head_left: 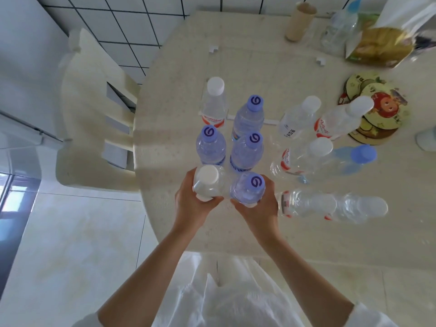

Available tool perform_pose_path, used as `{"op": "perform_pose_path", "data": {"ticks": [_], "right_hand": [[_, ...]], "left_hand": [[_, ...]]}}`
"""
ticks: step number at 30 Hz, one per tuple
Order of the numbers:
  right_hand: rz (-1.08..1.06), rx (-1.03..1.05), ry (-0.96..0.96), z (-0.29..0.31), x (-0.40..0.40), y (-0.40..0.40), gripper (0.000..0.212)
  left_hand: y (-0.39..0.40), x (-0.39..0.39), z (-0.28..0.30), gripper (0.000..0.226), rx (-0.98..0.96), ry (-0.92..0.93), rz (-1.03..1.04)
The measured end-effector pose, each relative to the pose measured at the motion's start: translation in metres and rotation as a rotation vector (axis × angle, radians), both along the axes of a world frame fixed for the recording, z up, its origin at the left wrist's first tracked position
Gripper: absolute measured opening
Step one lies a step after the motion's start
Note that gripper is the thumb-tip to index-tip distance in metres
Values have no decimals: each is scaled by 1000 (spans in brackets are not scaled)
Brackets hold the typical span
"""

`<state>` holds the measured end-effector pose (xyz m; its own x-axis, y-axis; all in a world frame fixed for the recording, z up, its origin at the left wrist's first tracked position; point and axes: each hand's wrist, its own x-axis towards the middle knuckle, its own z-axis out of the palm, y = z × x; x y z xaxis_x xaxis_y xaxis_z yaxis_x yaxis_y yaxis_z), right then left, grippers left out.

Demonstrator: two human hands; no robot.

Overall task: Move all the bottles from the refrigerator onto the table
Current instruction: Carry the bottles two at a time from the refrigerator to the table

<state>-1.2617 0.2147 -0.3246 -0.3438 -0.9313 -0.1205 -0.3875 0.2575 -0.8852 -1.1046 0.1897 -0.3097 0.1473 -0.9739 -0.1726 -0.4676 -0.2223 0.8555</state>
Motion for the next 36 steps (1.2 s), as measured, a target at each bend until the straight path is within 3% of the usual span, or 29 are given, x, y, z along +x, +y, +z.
{"op": "perform_pose_path", "data": {"ticks": [8,13,23,28,36], "right_hand": [[-42,92,-74,-1,4,8,78],[-119,118,-61,-1,9,20,67],[-104,136,-106,15,11,70,47],[31,177,-24,25,16,110,36],[184,150,-62,41,22,197,25]], "left_hand": [[3,5,-4,71,30,22,-51],[12,11,-3,70,94,122,-91],[56,35,18,39,35,140,-75],[103,46,29,26,-4,118,-30],[227,44,41,30,40,-1,0]]}}
